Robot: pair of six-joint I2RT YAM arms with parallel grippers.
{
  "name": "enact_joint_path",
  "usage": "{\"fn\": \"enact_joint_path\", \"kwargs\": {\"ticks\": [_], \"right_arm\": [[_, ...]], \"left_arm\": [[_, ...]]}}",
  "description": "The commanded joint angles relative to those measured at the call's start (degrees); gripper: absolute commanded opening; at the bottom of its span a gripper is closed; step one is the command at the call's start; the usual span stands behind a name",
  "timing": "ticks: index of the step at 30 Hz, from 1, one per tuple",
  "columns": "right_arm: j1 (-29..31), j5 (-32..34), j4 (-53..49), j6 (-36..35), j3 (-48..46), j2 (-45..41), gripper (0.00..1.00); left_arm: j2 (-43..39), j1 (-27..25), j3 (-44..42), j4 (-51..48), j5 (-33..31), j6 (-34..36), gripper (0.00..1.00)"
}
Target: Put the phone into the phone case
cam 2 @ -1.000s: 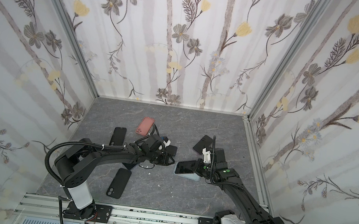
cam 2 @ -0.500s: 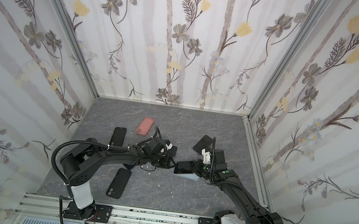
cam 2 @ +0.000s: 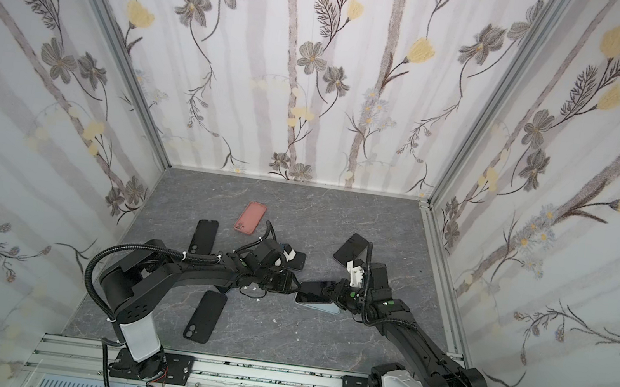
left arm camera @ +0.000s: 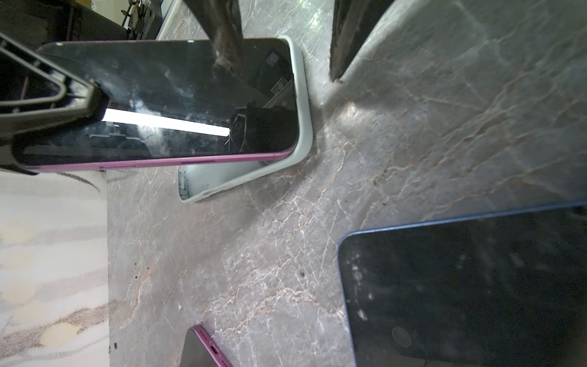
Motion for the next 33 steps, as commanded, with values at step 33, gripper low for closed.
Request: {"fn": "enact_joint_path", "kwargs": {"ticks": [33], "right_arm": [[0.2,-0.8,1.0,-2.0,-0.7,5.2,0.08]], "left_arm": [[-1.3,0.0,-0.1,-1.8,-1.5,-0.2,0.41]]}}
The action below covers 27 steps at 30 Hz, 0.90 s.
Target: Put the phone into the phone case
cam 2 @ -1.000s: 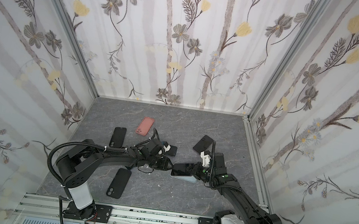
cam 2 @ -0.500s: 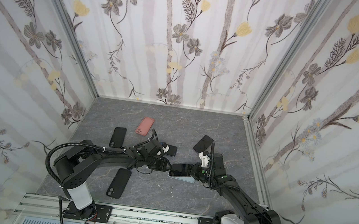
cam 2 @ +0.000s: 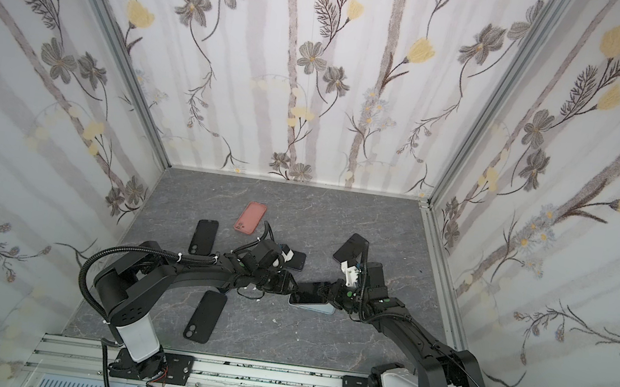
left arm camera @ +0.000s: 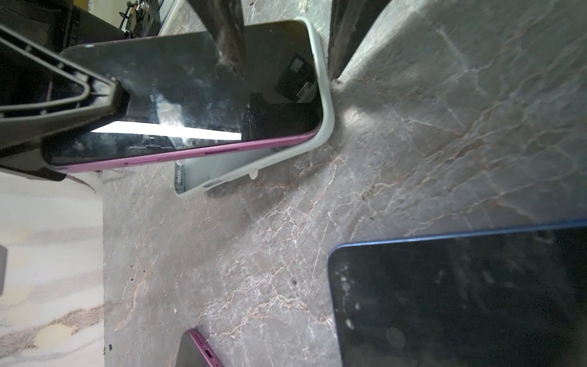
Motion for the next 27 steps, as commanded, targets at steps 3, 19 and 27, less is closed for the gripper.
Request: {"fn": "enact_joint_path", "kwargs": {"ticks": [3,19,27], "right_arm": [[-0.2,3.5,-3.8,-1.3,-0.8,0.0,0.11],[-0.8,4.5,-4.9,-1.7,-1.0,0.6,0.34],[-0.8,7.0,-9.0,-3.8,1.1,1.1,0.44]], "left_arm": [[-0.5,0.0,-0.3,-0.4,-1.2,-0.2,0.41],[0.9,0.0,-0.6,-0.1,-1.5,0.1,0.41],[1.3,0.0,-0.6,-0.4,-1.0,1.1,0.36]]}}
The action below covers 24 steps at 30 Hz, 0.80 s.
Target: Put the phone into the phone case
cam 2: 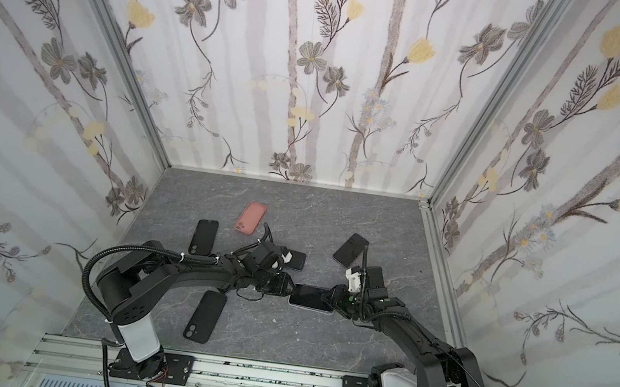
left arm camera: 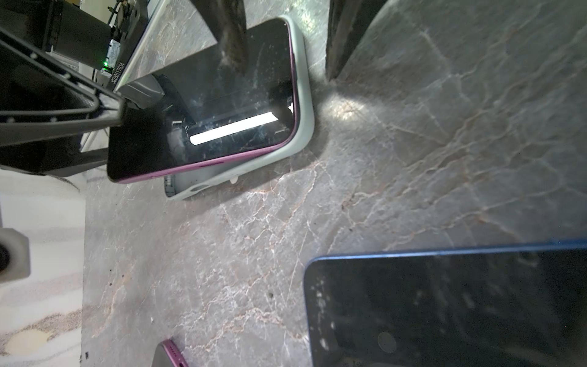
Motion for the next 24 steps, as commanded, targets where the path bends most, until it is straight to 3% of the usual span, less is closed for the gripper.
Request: {"fn": "enact_joint_path", "kwargs": {"ticks": [1,9,11,18,24], "right_arm": [[0.0,1.0,-1.7,-1.7,1.0,0.3,0.44],[0.1,2.3,-5.5,-4.0,3.2,1.8,0.44],[0.1,2.4,-5.9,-4.2,3.4,1.8,0.44],[0.0,3.9,-8.1,-5.3,3.9,1.7,0.43],[0.1,4.0,-8.1,-5.7,3.8,2.5,0.33]], "left_arm": [[0.6,0.0,0.1,-0.2,-0.1,0.8,0.36],[1.1,0.0,0.1,-0.2,0.1,1.0,0.35],[1.1,0.0,0.2,-0.1,0.4,1.1,0.29],[0.9,0.0,-0.3,-0.5,0.2,1.3,0.24],[1.1,0.0,-0.5,-0.7,0.0,1.5,0.19]]}}
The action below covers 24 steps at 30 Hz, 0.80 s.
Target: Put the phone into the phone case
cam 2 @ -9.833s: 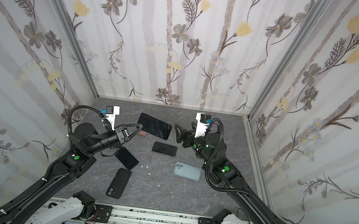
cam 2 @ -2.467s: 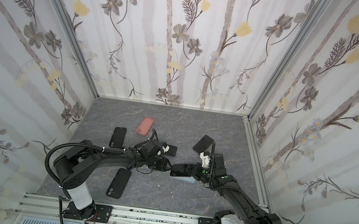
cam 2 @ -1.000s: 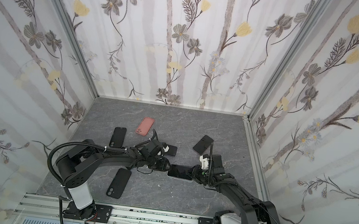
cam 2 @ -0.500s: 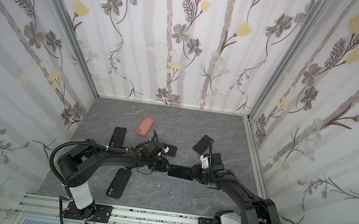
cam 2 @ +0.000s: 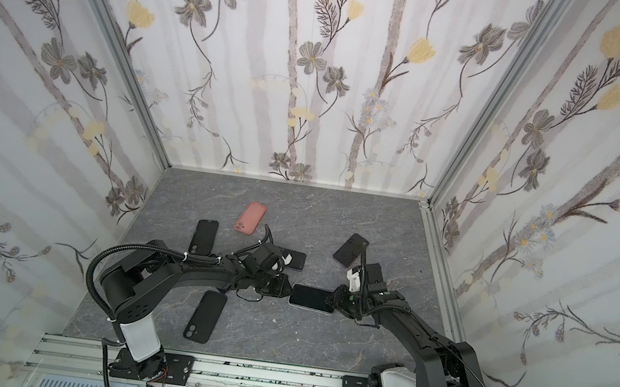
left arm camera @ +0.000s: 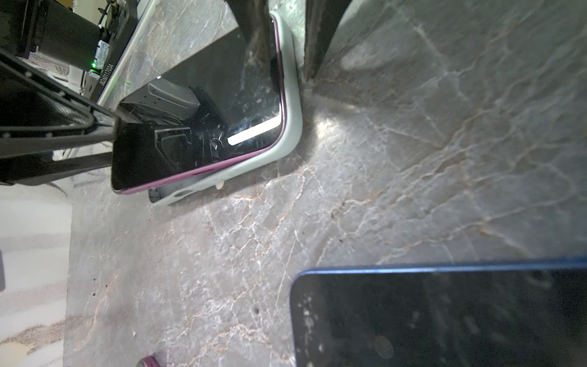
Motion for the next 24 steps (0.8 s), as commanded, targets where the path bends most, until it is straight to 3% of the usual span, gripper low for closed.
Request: {"fn": "enact_joint_path", "kwargs": {"ticks": [1,14,24], "right_arm": [[0.0,-0.3,-0.2,-1.0,0.5,0.4,0.31],[0.5,0.6,-1.0,-3.2,1.9,3.5,0.24],[0.9,4.0,-4.4,-4.2,3.0,2.6,0.34]], "left_arm": [[0.0,0.0,-0.2,-0.4,0.0,0.9,0.19],[0.2,0.0,-0.4,-1.2,0.6,1.3,0.12],[0.0,0.0,-0.8,-2.1,-1.1,2.0,0.11]]}}
